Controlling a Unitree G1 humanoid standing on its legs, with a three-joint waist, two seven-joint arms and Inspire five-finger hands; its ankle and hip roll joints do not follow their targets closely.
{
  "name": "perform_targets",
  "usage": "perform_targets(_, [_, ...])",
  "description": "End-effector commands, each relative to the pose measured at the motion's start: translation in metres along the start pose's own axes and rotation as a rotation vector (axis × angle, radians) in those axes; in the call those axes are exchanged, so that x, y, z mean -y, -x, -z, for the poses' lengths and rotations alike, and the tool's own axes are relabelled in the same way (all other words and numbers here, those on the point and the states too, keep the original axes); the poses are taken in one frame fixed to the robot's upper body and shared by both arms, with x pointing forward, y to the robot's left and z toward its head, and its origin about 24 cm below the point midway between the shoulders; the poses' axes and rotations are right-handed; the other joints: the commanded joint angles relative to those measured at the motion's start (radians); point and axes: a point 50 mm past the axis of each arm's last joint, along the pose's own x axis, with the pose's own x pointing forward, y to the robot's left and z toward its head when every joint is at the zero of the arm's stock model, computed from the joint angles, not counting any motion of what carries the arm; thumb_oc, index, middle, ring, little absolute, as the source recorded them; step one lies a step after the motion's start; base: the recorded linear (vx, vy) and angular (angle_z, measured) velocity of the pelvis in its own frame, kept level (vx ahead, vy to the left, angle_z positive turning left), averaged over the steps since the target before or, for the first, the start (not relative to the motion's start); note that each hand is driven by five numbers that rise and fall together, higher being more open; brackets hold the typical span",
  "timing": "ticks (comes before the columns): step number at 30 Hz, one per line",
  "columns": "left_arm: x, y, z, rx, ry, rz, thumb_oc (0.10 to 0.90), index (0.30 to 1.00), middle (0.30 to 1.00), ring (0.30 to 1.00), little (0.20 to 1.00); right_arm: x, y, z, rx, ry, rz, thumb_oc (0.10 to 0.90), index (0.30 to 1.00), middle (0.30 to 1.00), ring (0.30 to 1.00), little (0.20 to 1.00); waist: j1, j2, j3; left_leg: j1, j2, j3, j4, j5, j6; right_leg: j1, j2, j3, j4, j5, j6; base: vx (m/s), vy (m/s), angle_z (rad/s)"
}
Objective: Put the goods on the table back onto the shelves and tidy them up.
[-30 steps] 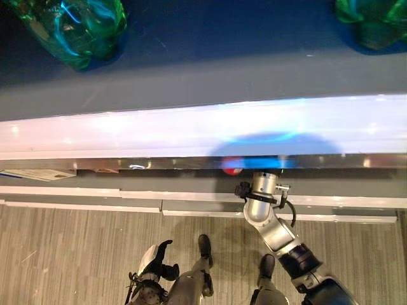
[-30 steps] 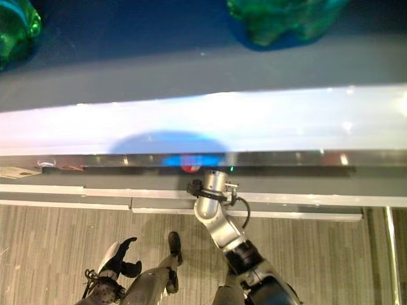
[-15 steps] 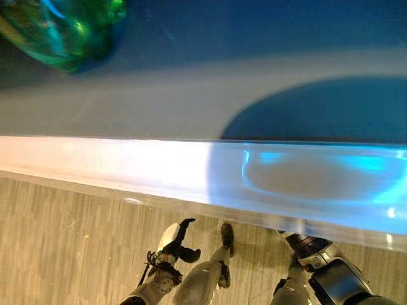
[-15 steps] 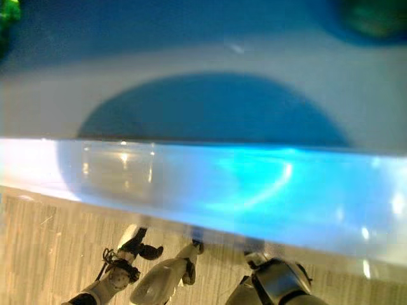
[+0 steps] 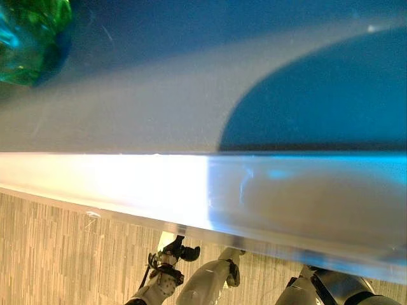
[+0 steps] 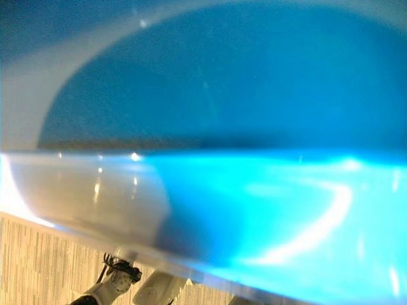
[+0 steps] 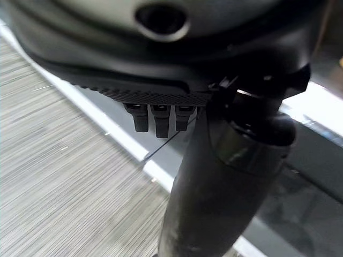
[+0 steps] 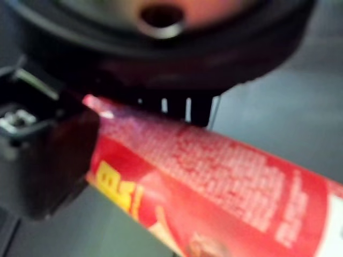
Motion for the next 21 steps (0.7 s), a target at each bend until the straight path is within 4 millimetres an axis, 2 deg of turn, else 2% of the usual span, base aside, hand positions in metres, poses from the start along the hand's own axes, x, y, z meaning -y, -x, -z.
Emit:
perform_targets(1, [-0.017, -0.001, 0.013, 0.01, -0.092, -0.072, 0.8, 0.9, 0.9, 0.9, 0.9, -0.012, -0.026, -0.046, 0.209, -0.169, 0.104, 0.4, 0.3, 0.3, 0.3, 0.3, 0.018, -0.008, -0.071, -0.03, 0.033, 0.016, 0.004, -0.09, -0.133, -0.116, -0.125, 0.027, 0.013, 0.148, 0.054, -0.02, 0.002, -0.1])
perform_targets(6, [-0.019, -0.003, 0.012, 0.008, -0.081, -0.119, 0.8, 0.9, 0.9, 0.9, 0.9, -0.016, -0.017, -0.032, 0.169, -0.129, 0.083, 0.4, 0.3, 0.3, 0.3, 0.3, 0.012, -0.012, -0.068, -0.064, 0.025, 0.025, 0.004, -0.085, -0.132, -0.16, -0.132, 0.036, 0.015, 0.163, 0.054, -0.03, 0.004, -0.07])
perform_targets(8, [-0.022, -0.007, 0.006, 0.031, -0.087, -0.149, 0.8, 0.9, 0.9, 0.9, 0.9, -0.015, -0.014, -0.015, 0.135, -0.066, 0.088, 0.4, 0.3, 0.3, 0.3, 0.3, 0.004, -0.006, -0.064, -0.09, 0.014, 0.031, 0.004, -0.082, -0.131, -0.195, -0.141, 0.047, 0.016, 0.173, 0.054, -0.02, 0.051, -0.09])
perform_targets(9, [-0.022, -0.007, 0.006, 0.031, -0.087, -0.149, 0.8, 0.9, 0.9, 0.9, 0.9, -0.015, -0.014, -0.015, 0.135, -0.066, 0.088, 0.4, 0.3, 0.3, 0.3, 0.3, 0.004, -0.006, -0.065, -0.091, 0.014, 0.032, 0.004, -0.081, -0.131, -0.197, -0.141, 0.048, 0.016, 0.173, 0.054, -0.02, 0.055, -0.06])
perform_targets(11, [-0.028, -0.014, -0.003, 0.071, -0.101, -0.189, 0.8, 0.9, 0.9, 0.9, 0.9, -0.013, -0.012, 0.003, 0.096, 0.007, 0.103, 0.4, 0.3, 0.3, 0.3, 0.3, 0.003, 0.004, -0.066, -0.114, 0.006, 0.04, 0.004, -0.08, -0.13, -0.231, -0.147, 0.062, 0.016, 0.181, 0.054, 0.0, 0.043, -0.11])
perform_targets(14, [-0.031, -0.018, -0.008, 0.098, -0.118, -0.214, 0.8, 0.9, 0.9, 0.9, 0.9, -0.011, -0.012, 0.011, 0.073, 0.037, 0.116, 0.4, 0.3, 0.3, 0.3, 0.3, 0.003, 0.006, -0.07, -0.129, 0.002, 0.044, 0.004, -0.078, -0.131, -0.248, -0.151, 0.064, 0.017, 0.186, 0.054, 0.01, 0.013, -0.06])
perform_targets(16, [-0.043, -0.027, -0.018, 0.148, -0.149, -0.276, 0.8, 0.9, 0.9, 0.9, 0.9, -0.006, -0.011, 0.025, 0.035, 0.091, 0.137, 0.4, 0.3, 0.3, 0.3, 0.3, 0.001, 0.011, -0.078, -0.154, -0.004, 0.05, 0.004, -0.077, -0.131, -0.278, -0.155, 0.071, 0.017, 0.193, 0.054, 0.01, 0.017, 0.0])
perform_targets(19, [-0.051, -0.031, -0.021, 0.169, -0.164, -0.318, 0.8, 0.9, 0.9, 0.9, 0.9, -0.003, -0.007, 0.033, 0.008, 0.118, 0.138, 0.4, 0.3, 0.3, 0.3, 0.3, 0.001, 0.01, -0.084, -0.167, -0.008, 0.054, 0.004, -0.078, -0.129, -0.295, -0.159, 0.076, 0.016, 0.197, 0.054, 0.03, 0.021, -0.08])
perform_targets(20, [-0.054, -0.032, -0.022, 0.178, -0.174, -0.331, 0.8, 0.9, 0.9, 0.9, 0.9, -0.003, -0.006, 0.034, 0.005, 0.123, 0.14, 0.54, 0.509, 0.509, 0.509, 0.509, 0.001, 0.009, -0.086, -0.169, -0.009, 0.055, 0.004, -0.078, -0.129, -0.297, -0.159, 0.078, 0.016, 0.198, 0.054, 0.02, 0.01, -0.14])
perform_targets(21, [-0.055, -0.032, -0.023, 0.185, -0.192, -0.341, 0.8, 0.9, 0.9, 0.9, 0.9, -0.003, -0.002, 0.036, 0.002, 0.133, 0.124, 0.8, 0.9, 0.9, 0.9, 0.9, 0.0, 0.007, -0.089, -0.17, -0.009, 0.057, 0.004, -0.08, -0.128, -0.299, -0.159, 0.078, 0.016, 0.197, 0.054, 0.03, 0.009, -0.09])
